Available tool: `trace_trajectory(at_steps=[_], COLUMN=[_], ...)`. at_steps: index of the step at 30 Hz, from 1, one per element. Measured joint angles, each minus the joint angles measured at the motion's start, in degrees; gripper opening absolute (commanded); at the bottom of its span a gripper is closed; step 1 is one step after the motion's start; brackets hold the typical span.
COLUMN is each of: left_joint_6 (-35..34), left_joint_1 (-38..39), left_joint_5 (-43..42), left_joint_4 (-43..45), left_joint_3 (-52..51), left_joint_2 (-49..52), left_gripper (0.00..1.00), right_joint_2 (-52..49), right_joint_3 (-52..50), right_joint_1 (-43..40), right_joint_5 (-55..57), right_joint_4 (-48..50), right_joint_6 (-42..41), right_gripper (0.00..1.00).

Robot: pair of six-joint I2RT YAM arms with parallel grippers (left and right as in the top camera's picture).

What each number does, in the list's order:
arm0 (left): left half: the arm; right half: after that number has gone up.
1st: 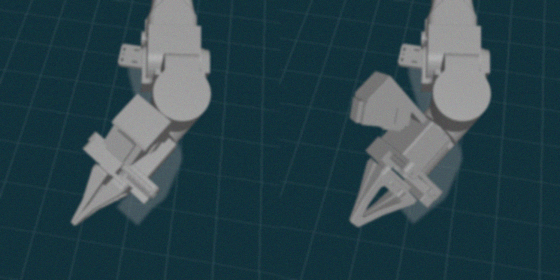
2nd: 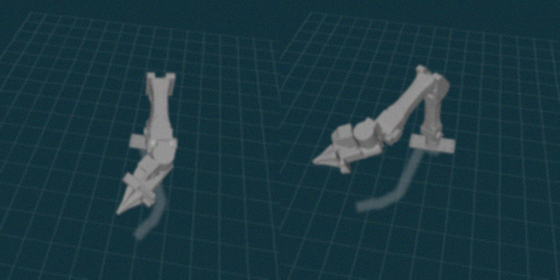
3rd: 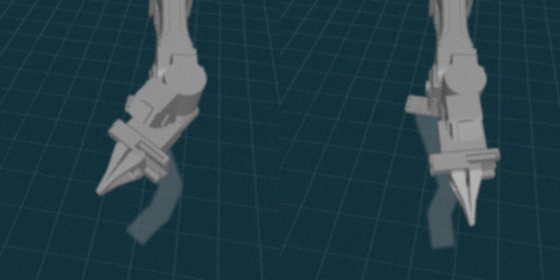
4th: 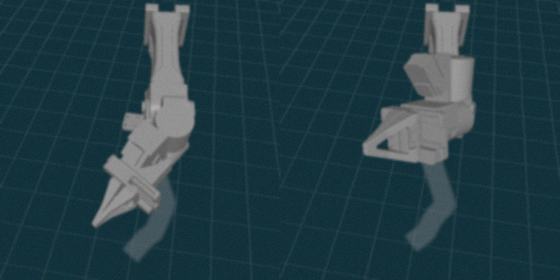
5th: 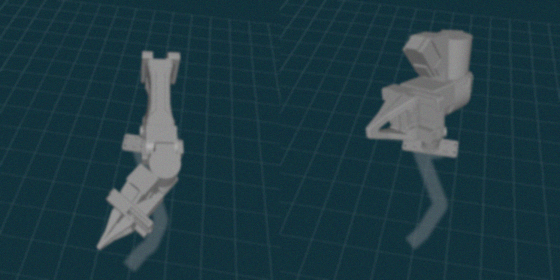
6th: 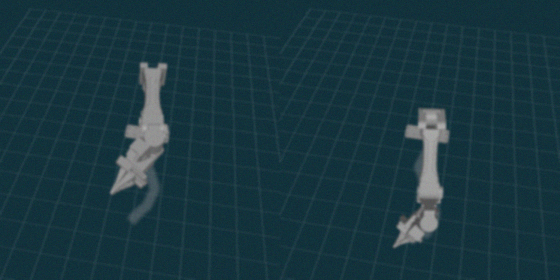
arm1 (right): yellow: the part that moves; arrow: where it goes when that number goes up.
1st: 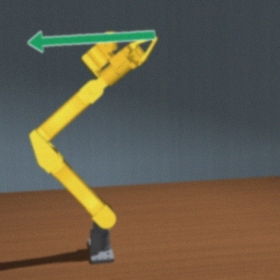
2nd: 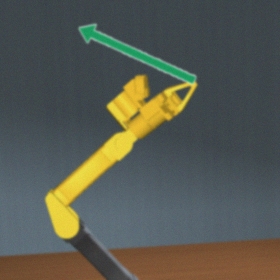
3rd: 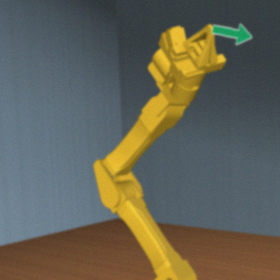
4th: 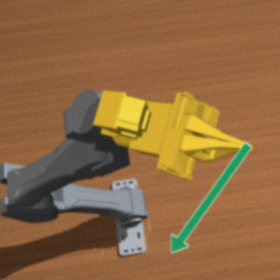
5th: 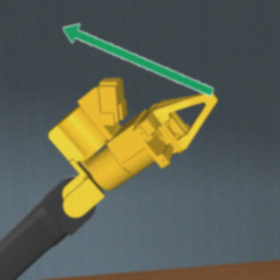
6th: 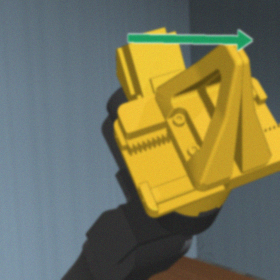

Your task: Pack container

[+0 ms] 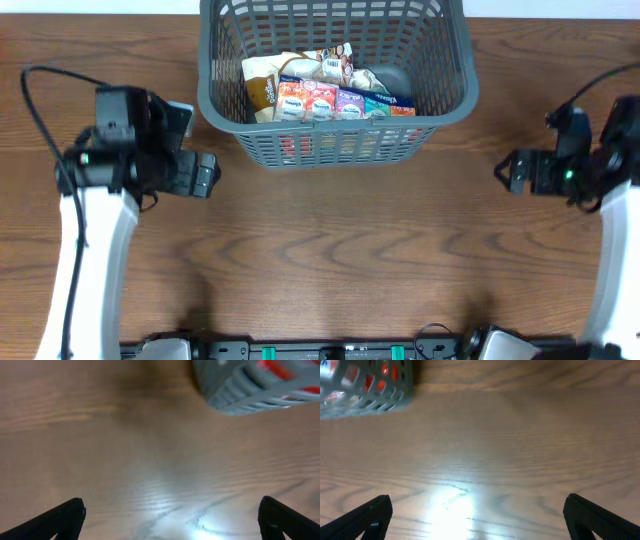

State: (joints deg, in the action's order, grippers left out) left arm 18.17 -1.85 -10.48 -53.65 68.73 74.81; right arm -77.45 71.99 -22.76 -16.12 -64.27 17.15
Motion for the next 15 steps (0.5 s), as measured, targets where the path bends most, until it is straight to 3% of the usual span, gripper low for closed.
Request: trace_trajectory(at_steps=[8, 15], left_joint_6=[-1.7, -4.09], left_joint_1=[2.08, 2.08], left_joint_5=[-0.07, 0.37], left_joint_4=[2.71, 3.23], left_joint_3=[-9.29, -14.71], left_joint_2=[-11.28, -19.63], left_gripper=[0.99, 0.99], right_joint_2=[11.37, 13.77], right_joint_3=[-12.15, -14.01], right_joint_1=[0.09, 0.28], right_joint_5=[-2.6, -3.3], right_joint_4=[5.07, 5.49], right_joint_6=[-0.92, -1.38], right_gripper=[0.99, 0.99])
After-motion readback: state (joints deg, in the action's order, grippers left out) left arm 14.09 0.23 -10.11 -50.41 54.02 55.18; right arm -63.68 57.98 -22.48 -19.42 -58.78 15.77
